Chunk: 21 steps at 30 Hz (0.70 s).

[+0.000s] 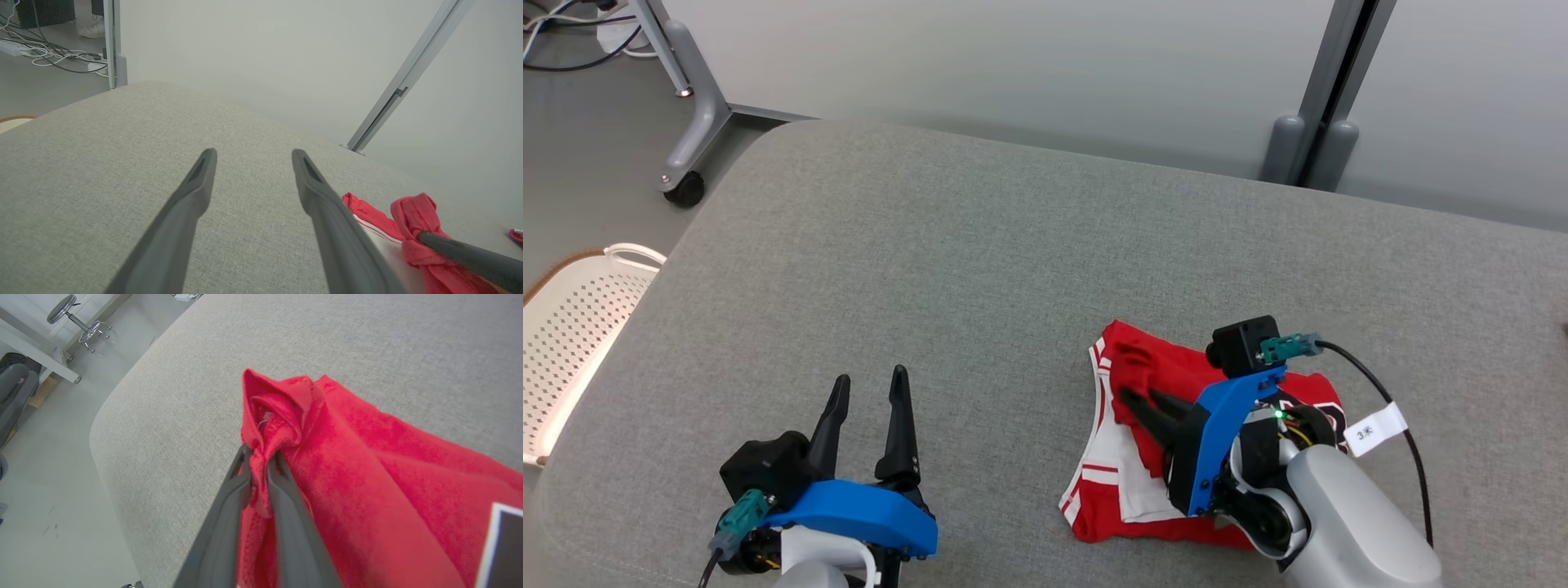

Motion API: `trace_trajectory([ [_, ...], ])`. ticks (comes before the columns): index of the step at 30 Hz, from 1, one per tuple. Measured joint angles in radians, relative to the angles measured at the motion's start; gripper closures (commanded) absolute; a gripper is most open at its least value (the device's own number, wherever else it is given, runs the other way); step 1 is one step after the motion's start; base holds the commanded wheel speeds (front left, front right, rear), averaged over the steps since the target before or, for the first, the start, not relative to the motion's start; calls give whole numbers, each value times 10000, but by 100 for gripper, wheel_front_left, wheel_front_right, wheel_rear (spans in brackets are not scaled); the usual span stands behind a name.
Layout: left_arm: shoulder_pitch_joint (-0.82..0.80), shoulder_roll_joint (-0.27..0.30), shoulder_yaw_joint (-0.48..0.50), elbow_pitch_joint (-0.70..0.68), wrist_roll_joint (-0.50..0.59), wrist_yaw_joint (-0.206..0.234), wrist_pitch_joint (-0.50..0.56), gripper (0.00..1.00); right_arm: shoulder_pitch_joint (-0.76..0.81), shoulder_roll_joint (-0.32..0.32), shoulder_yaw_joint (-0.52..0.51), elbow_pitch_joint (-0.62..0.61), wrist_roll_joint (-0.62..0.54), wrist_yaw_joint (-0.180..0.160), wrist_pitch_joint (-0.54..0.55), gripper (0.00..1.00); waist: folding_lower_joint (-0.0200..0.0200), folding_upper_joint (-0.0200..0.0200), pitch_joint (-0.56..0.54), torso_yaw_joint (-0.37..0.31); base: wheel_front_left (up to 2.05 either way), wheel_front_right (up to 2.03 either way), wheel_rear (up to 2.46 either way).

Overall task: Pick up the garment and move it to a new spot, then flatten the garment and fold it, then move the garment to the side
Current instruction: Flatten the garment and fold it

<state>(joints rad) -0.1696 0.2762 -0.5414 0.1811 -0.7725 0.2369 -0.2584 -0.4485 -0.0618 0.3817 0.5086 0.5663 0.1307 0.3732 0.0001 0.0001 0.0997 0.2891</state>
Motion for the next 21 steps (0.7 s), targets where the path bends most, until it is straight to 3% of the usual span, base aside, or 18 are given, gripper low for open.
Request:
trace_trajectory([
  [1,-5,-17,23,31,17,-10,-2,0,-37,25,88,144,69,0,-71,0,0,0,18,12,0,0,0],
  [9,-7,-153,132,165,132,-157,-19,0,-332,109,596,198,936,0,-851,0,0,0,12,-212,0,0,0],
  [17,24,-199,96,221,309,-238,-21,0,-506,-721,-280,46,-303,-2,-2497,0,0,0,-171,-652,0,0,0],
  [21,11,-174,35,297,454,-259,-29,0,-259,-815,-851,-84,-746,0,-3064,0,-1,0,-274,-889,0,0,0],
])
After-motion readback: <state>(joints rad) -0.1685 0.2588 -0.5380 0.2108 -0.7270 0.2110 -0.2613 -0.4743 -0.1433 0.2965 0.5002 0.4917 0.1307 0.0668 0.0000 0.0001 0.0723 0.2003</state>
